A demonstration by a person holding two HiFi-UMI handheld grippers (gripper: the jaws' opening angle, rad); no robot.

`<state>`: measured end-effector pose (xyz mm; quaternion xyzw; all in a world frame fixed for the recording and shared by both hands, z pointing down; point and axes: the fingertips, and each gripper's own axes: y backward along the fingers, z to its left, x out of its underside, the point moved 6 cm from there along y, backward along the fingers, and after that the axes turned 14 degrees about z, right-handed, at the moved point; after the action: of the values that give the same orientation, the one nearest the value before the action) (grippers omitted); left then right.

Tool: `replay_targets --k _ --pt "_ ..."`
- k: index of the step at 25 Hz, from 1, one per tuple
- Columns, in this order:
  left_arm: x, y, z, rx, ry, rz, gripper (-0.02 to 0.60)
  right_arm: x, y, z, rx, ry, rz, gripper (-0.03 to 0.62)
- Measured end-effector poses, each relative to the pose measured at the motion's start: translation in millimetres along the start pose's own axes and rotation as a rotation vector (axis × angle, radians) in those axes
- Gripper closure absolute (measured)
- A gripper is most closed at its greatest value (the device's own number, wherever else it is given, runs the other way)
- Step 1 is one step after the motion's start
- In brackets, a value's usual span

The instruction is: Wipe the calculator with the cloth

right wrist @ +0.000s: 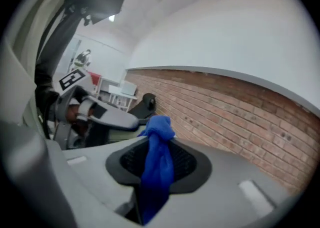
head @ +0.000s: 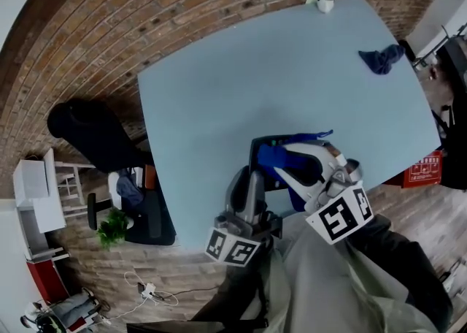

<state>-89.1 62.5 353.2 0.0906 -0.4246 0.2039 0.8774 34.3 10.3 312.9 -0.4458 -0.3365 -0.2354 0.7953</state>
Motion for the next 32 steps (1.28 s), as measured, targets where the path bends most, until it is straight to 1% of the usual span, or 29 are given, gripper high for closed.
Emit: replay_targets --k 2,3,4,6,7,8,9,10,11,12,13,14,15,16,18,19,20,21,22,23,24,25,26,27,28,29,31,32 --pt "2.8 0.0 -1.2 0.001 0.004 0.014 0.526 4.6 -2.7 -22.6 0.036 -0.076 -0.029 0.488" --pt "4.4 -0.5 -2.4 -0.002 -0.002 0.022 0.526 4.1 -3.9 -25.8 0.024 -0.096 -0.032 0.488" --pt "5.9 -1.1 -3.1 -0.003 -0.003 0.027 0.526 1.0 -4.1 -21.4 -0.01 -0.093 -0.026 0.488" --pt "7.8 -1.5 -1.0 0.001 0.018 0.03 0.526 -10.1 -0.7 2.3 -0.108 -0.042 -0.027 0.488" --pt "8.4 -0.7 1.7 0.006 0.041 0.025 0.529 -13.3 1.9 13.4 -0.138 -0.015 -0.029 0.494" --pt "8.6 0.7 4.5 0.013 0.066 0.018 0.529 -11.9 4.0 18.9 -0.145 0.007 -0.023 0.494" --pt "8.2 2.2 6.5 0.019 0.083 0.01 0.529 -6.0 4.7 17.2 -0.129 0.014 -0.016 0.494" --pt "7.3 3.3 7.8 0.02 0.089 0.004 0.529 2.2 4.5 9.1 -0.1 -0.001 -0.022 0.494" --pt "6.2 4.0 8.9 0.015 0.088 0.0 0.528 11.1 4.4 -2.5 -0.065 -0.041 -0.039 0.493" --pt "5.2 4.6 10.5 0.007 0.088 -0.005 0.526 20.1 5.2 -13.5 -0.035 -0.102 -0.051 0.493" --pt "4.4 5.2 12.6 -0.003 0.093 -0.012 0.526 28.2 6.8 -20.5 -0.019 -0.167 -0.044 0.493" --pt "3.8 5.5 15.1 -0.01 0.104 -0.021 0.526 33.5 9.0 -21.0 -0.026 -0.211 -0.023 0.493" --pt "3.6 5.3 17.2 -0.014 0.118 -0.029 0.526 35.0 10.9 -14.0 -0.063 -0.225 0.003 0.493" --pt "3.4 4.4 18.6 -0.014 0.129 -0.035 0.526 32.6 12.0 0.3 -0.128 -0.215 0.026 0.493" --pt "2.2 1.2 18.5 -0.005 0.131 -0.036 0.526 21.5 10.9 38.2 -0.26 -0.139 0.054 0.493" --pt "1.5 -0.2 17.7 0.002 0.127 -0.033 0.526 17.5 10.0 51.3 -0.28 -0.088 0.057 0.493" --pt "1.0 -0.7 16.9 0.008 0.125 -0.033 0.526 16.9 9.5 54.9 -0.266 -0.046 0.051 0.493" --pt "0.7 -0.1 16.5 0.015 0.13 -0.036 0.526 19.3 9.3 48.9 -0.232 -0.029 0.029 0.493" --pt "0.4 1.5 17.0 0.017 0.138 -0.041 0.526 24.0 9.2 35.7 -0.194 -0.046 -0.007 0.493" --pt "-0.2 3.6 18.4 0.016 0.148 -0.048 0.525 30.3 9.3 18.7 -0.155 -0.098 -0.037 0.493" --pt "-0.9 5.4 20.5 0.012 0.158 -0.056 0.525 37.7 9.7 1.8 -0.117 -0.174 -0.046 0.491" --pt "-1.7 6.7 22.7 0.007 0.169 -0.064 0.525 44.8 10.2 -12.1 -0.086 -0.248 -0.032 0.491" --pt "-2.5 7.6 24.5 0.002 0.178 -0.071 0.525 49.4 10.2 -20.5 -0.069 -0.292 -0.008 0.491" --pt "-3.4 8.1 25.7 -0.001 0.184 -0.077 0.525 49.8 9.6 -21.8 -0.074 -0.303 0.01 0.491" --pt "-4.4 8.2 26.2 -0.005 0.184 -0.081 0.523 45.9 8.3 -15.2 -0.108 -0.291 0.018 0.492" --pt "-5.5 8.0 26.3 -0.008 0.177 -0.082 0.524 38.6 6.7 -1.7 -0.162 -0.264 0.021 0.492" --pt "-7.5 7.4 27.2 -0.017 0.161 -0.081 0.523 22.1 3.2 34.7 -0.279 -0.175 0.033 0.493" --pt "-8.1 7.8 28.6 -0.02 0.159 -0.082 0.523 16.5 1.7 48.2 -0.309 -0.122 0.033 0.493"
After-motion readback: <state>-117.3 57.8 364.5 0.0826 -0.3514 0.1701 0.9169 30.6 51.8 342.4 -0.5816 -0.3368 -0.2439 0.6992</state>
